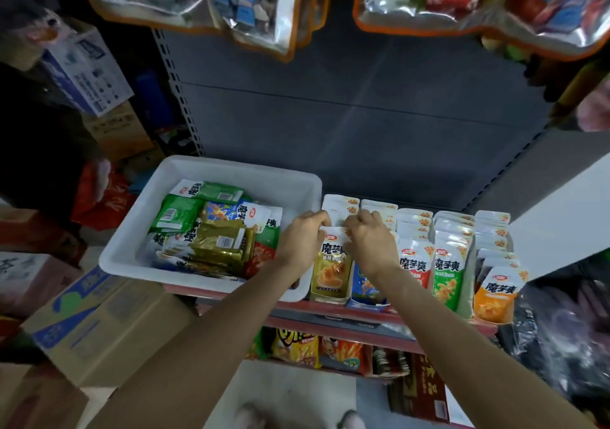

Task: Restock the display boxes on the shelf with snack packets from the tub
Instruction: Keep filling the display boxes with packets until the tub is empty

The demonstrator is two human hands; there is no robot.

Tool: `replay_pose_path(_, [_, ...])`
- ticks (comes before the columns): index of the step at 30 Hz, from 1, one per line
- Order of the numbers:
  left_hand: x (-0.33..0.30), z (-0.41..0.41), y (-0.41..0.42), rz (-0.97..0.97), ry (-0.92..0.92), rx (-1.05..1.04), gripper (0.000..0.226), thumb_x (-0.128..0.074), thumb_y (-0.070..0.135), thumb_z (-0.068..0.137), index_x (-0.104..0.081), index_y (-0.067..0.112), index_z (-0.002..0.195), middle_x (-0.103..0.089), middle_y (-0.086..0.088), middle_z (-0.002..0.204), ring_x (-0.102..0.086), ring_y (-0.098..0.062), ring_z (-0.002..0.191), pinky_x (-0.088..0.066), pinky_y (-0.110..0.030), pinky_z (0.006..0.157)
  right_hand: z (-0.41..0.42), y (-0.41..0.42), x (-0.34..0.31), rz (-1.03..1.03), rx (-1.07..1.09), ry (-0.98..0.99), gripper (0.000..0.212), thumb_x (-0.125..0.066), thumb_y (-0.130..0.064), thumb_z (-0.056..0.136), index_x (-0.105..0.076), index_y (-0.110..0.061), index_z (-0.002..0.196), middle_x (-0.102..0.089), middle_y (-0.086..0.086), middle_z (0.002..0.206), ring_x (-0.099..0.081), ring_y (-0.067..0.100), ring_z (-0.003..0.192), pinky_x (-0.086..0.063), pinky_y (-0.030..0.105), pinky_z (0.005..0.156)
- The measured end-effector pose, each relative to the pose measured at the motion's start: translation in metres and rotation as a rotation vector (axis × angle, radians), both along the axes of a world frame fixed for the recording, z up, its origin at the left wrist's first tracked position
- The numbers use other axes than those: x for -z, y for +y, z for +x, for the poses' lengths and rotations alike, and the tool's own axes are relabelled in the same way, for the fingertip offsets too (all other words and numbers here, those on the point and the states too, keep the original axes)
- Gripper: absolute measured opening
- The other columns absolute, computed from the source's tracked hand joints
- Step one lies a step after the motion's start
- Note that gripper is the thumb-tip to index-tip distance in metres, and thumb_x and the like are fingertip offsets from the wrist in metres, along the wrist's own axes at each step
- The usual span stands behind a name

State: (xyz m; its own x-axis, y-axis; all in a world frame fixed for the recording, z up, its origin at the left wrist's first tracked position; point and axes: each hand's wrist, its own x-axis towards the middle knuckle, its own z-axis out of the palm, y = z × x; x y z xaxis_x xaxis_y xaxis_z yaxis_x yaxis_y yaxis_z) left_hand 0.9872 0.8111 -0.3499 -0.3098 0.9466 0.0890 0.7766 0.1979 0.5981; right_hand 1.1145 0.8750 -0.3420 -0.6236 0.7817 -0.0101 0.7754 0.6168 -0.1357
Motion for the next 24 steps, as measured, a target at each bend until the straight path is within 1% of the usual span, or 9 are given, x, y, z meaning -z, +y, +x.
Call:
replay_pose_path(4, [0.000, -0.004, -0.005, 0.027, -0.001, 0.004, 0.017, -0.059, 0.012, 0.090, -0.062, 0.013, 0.107, -0.061, -0.004, 0.107, -0.060, -0.016, 0.095, -0.051, -0.030, 0.083, 0.000, 0.000, 0.003, -0.024, -0.003, -0.040, 0.039, -0.057, -0.017, 0.090, -0.051, -0.015, 0.128, -0.051, 0.006, 0.125, -0.041, 0.024, 0.117, -0.039, 0.031, 0.094])
replay_pose_path(6, [-0.003, -0.013, -0.011, 0.057, 0.000, -0.005, 0.018, -0.059, 0.013, 0.090, -0.062, 0.013, 0.108, -0.061, -0.002, 0.110, -0.059, -0.015, 0.099, -0.051, -0.027, 0.085, -0.003, -0.003, 0.001, -0.027, 0.020, 0.030, 0.037, -0.058, -0.016, 0.088, -0.055, -0.014, 0.125, -0.053, 0.006, 0.122, -0.042, 0.024, 0.115, -0.040, 0.031, 0.092])
replay_pose_path(8, [-0.002, -0.028, -0.020, 0.062, 0.026, -0.024, 0.018, -0.057, 0.013, 0.091, -0.061, 0.013, 0.108, -0.061, -0.002, 0.110, -0.059, -0.016, 0.099, -0.051, -0.028, 0.084, -0.010, -0.008, -0.003, -0.034, 0.008, 0.165, 0.034, -0.060, -0.013, 0.087, -0.058, -0.012, 0.121, -0.055, 0.008, 0.118, -0.045, 0.027, 0.113, -0.040, 0.033, 0.091])
replay_pose_path(11, [0.005, -0.062, -0.040, 0.022, 0.047, -0.129, 0.017, -0.052, 0.011, 0.093, -0.062, 0.011, 0.107, -0.061, -0.005, 0.107, -0.057, -0.017, 0.095, -0.051, -0.030, 0.084, -0.034, -0.019, -0.010, -0.095, -0.067, 0.273, 0.029, -0.054, -0.014, 0.092, -0.057, -0.011, 0.121, -0.055, 0.009, 0.119, -0.046, 0.026, 0.115, -0.040, 0.034, 0.096])
replay_pose_path(14, [0.013, -0.102, -0.063, -0.081, 0.100, -0.226, 0.019, -0.051, 0.012, 0.094, -0.063, 0.011, 0.109, -0.062, -0.004, 0.110, -0.056, -0.015, 0.089, -0.049, -0.026, 0.084, -0.068, -0.032, -0.011, -0.203, -0.139, 0.227, 0.033, -0.048, -0.015, 0.095, -0.051, -0.012, 0.128, -0.050, 0.009, 0.128, -0.046, 0.025, 0.119, -0.037, 0.030, 0.097])
replay_pose_path(16, [0.018, -0.127, -0.077, -0.204, 0.142, -0.256, 0.024, -0.053, 0.014, 0.093, -0.063, 0.013, 0.115, -0.059, -0.006, 0.119, -0.059, -0.021, 0.099, -0.050, -0.033, 0.088, -0.093, -0.042, -0.008, -0.281, -0.176, 0.209, 0.034, -0.050, -0.016, 0.094, -0.051, -0.012, 0.128, -0.050, 0.010, 0.129, -0.049, 0.027, 0.117, -0.040, 0.032, 0.097])
replay_pose_path(18, [0.021, -0.147, -0.090, -0.338, 0.148, -0.244, 0.026, -0.054, 0.017, 0.093, -0.061, 0.013, 0.117, -0.059, -0.008, 0.120, -0.059, -0.025, 0.103, -0.051, -0.038, 0.087, -0.117, -0.052, 0.001, -0.359, -0.230, 0.176, 0.033, -0.052, -0.014, 0.093, -0.054, -0.011, 0.126, -0.054, 0.013, 0.124, -0.051, 0.029, 0.115, -0.042, 0.036, 0.097])
replay_pose_path(21, [0.026, -0.170, -0.107, -0.445, 0.141, -0.226, 0.023, -0.049, 0.019, 0.094, -0.065, 0.010, 0.109, -0.062, -0.011, 0.110, -0.060, -0.025, 0.094, -0.051, -0.036, 0.079, -0.148, -0.068, 0.015, -0.450, -0.301, 0.073, 0.031, -0.051, -0.014, 0.093, -0.055, -0.009, 0.123, -0.057, 0.016, 0.119, -0.054, 0.030, 0.109, -0.044, 0.034, 0.092])
replay_pose_path(24, [0.026, -0.182, -0.119, -0.474, 0.152, -0.221, 0.026, -0.047, 0.020, 0.097, -0.066, 0.013, 0.113, -0.060, -0.008, 0.116, -0.057, -0.024, 0.104, -0.048, -0.034, 0.084, -0.167, -0.079, 0.026, -0.470, -0.322, -0.015, 0.023, -0.049, -0.010, 0.093, -0.059, -0.005, 0.113, -0.059, 0.018, 0.113, -0.059, 0.032, 0.102, -0.048, 0.034, 0.086])
